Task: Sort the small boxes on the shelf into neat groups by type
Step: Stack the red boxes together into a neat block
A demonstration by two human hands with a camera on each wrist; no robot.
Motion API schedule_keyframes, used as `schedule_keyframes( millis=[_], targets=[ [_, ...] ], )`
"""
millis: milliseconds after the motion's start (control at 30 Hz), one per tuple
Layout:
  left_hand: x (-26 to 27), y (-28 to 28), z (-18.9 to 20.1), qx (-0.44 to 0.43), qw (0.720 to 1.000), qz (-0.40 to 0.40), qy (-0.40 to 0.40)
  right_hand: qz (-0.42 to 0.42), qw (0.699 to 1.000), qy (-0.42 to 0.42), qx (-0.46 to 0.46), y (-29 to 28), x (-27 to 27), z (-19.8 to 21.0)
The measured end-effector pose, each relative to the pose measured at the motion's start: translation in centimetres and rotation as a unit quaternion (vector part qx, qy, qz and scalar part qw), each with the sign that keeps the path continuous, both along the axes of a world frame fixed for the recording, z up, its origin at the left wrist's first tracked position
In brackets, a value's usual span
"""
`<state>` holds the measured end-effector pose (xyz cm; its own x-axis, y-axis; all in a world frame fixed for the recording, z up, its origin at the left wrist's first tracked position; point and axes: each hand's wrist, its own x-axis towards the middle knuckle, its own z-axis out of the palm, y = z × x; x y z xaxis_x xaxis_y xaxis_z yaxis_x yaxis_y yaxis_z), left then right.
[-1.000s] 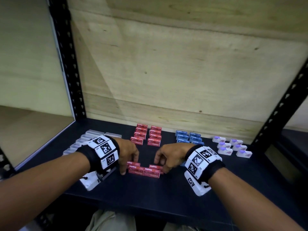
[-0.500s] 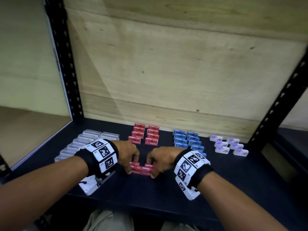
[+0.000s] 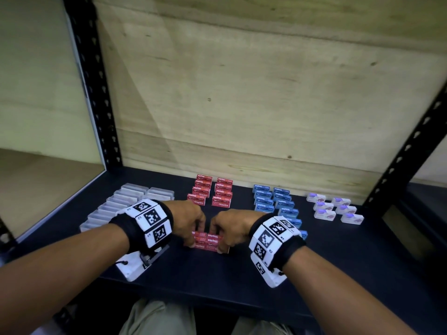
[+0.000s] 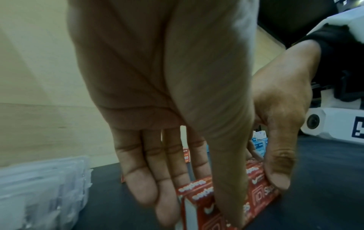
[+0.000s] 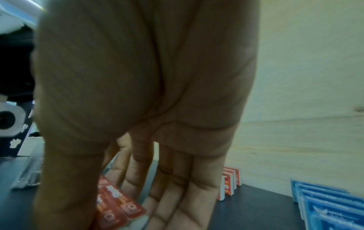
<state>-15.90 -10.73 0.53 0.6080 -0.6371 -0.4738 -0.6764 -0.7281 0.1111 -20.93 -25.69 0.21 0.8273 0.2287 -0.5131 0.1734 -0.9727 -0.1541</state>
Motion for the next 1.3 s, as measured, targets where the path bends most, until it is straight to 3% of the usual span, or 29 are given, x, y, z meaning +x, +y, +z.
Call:
schedule_keyframes(
  millis=[267, 400, 533, 767, 933, 1300],
  targets=[
    [1.5, 0.0, 1.4, -0.015, 0.998, 0.030, 0.045, -0.046, 0.996, 0.059, 0.053, -1.7, 1.8, 0.9],
    [3.6, -0.1, 2.9, -0.036, 0.997, 0.059, 0.034, -0.069, 0.997, 0.002, 0.045, -3.5, 3.5, 2.3],
    [5.5, -0.5, 3.6, -0.057, 0.993, 0.080, -0.060, -0.095, 0.991, -0.095, 0.028, -5.0, 5.3, 2.6],
    [8.0, -1.6, 2.4, 0.014, 0.985, 0.086, -0.148, -0.106, 0.983, -0.147, -0.001, -5.5, 8.4, 1.2],
    [8.9, -2.4, 1.7, 0.042, 0.983, 0.084, -0.157, -0.092, 0.984, -0.146, -0.039, -5.0, 9.6, 0.1],
    [9.5, -3.8, 1.6, 0.091, 0.983, 0.067, -0.144, -0.089, 0.985, -0.141, -0.033, -4.9, 10.5, -0.3]
  ],
)
